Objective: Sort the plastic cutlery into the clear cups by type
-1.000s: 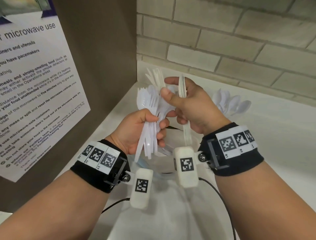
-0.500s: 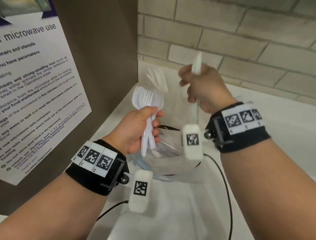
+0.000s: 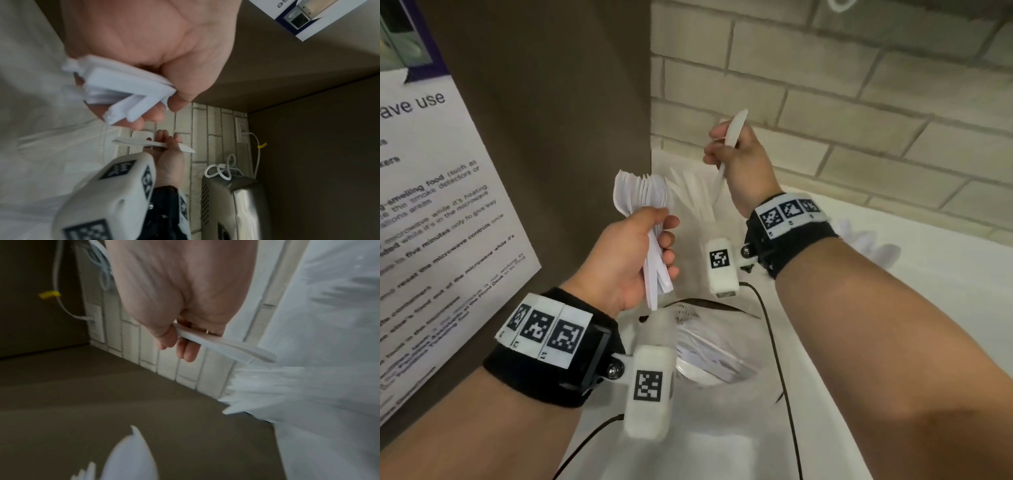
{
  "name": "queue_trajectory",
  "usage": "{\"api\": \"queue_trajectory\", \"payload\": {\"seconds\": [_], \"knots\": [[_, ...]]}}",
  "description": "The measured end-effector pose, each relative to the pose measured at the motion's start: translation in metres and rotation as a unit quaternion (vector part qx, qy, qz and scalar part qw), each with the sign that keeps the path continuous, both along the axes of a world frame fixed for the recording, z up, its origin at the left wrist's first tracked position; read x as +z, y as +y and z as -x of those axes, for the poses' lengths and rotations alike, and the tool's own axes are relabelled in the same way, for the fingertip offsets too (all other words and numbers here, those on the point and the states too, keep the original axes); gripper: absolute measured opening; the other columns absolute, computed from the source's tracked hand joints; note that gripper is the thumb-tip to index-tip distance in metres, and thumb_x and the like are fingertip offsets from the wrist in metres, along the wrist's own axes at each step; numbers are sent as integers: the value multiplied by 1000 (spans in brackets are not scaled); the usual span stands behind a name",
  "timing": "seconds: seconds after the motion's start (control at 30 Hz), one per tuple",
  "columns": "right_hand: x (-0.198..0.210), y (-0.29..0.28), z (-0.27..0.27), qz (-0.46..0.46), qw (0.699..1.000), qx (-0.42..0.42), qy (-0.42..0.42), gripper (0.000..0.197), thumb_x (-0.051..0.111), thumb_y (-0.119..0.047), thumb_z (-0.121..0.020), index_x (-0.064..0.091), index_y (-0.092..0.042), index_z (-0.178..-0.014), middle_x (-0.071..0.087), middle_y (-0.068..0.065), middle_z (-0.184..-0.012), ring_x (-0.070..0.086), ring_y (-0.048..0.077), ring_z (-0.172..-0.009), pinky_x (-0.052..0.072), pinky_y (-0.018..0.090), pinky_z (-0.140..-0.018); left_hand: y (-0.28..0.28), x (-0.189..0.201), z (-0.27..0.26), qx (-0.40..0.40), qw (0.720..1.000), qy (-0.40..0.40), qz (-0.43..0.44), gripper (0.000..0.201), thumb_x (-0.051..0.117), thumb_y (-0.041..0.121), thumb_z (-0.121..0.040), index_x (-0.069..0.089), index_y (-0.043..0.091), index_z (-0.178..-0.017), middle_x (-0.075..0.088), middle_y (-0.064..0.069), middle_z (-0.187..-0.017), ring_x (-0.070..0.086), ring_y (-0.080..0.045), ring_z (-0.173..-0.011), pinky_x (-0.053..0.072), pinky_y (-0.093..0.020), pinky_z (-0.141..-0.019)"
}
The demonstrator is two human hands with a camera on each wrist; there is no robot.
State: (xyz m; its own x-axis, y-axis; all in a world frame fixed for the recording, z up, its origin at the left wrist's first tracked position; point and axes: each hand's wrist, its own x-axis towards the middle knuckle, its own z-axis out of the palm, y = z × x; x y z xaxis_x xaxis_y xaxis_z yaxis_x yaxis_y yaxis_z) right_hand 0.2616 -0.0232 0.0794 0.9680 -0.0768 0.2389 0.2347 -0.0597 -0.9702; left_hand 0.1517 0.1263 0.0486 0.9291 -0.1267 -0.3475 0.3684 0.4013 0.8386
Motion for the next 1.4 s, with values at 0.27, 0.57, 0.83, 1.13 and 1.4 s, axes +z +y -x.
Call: {"api": "queue_trajectory", "payload": {"seconds": [0.27,0.57,0.83,1.13,1.4], "knots": [[-25,-3,-7,131,976,-7,175,50,60,-7,-85,49,-5,-134,57,14,-131,55,29,-119,45,36,-101,-7,-7,-9,3,1000,9,2,19,51,29,-92,61,13,-87,42,2,-57,39,-13,-43,37,-25,-48],[8,-19,41,87,993,-13,76,34,57,-2,-87,64,-15,-118,66,-3,-110,60,13,-108,48,28,-98,-15,-4,-2,-94,993,-15,62,22,54,25,-87,65,8,-96,49,-1,-63,50,-18,-55,45,-32,-60],[11,-39,98,139,990,-18,15,4,67,-17,-86,70,-19,-84,67,-9,-78,61,8,-71,56,34,-76,-32,1,5,-194,977,-60,61,25,55,26,-83,62,10,-100,45,0,-65,47,-17,-53,46,-30,-53],[2,-45,102,119,991,0,65,20,64,-14,-91,60,-16,-110,68,2,-84,68,10,-64,53,22,-62,-49,-4,2,-154,985,-65,46,24,56,24,-89,65,8,-106,56,-5,-72,52,-20,-60,42,-33,-62],[-12,-36,98,117,986,-120,4,22,49,-19,-97,57,-30,-81,70,5,-81,70,24,-76,58,45,-78,-57,-5,2,-75,994,-72,-30,24,51,24,-94,69,9,-103,75,-10,-89,67,-23,-69,50,-31,-65]]}}
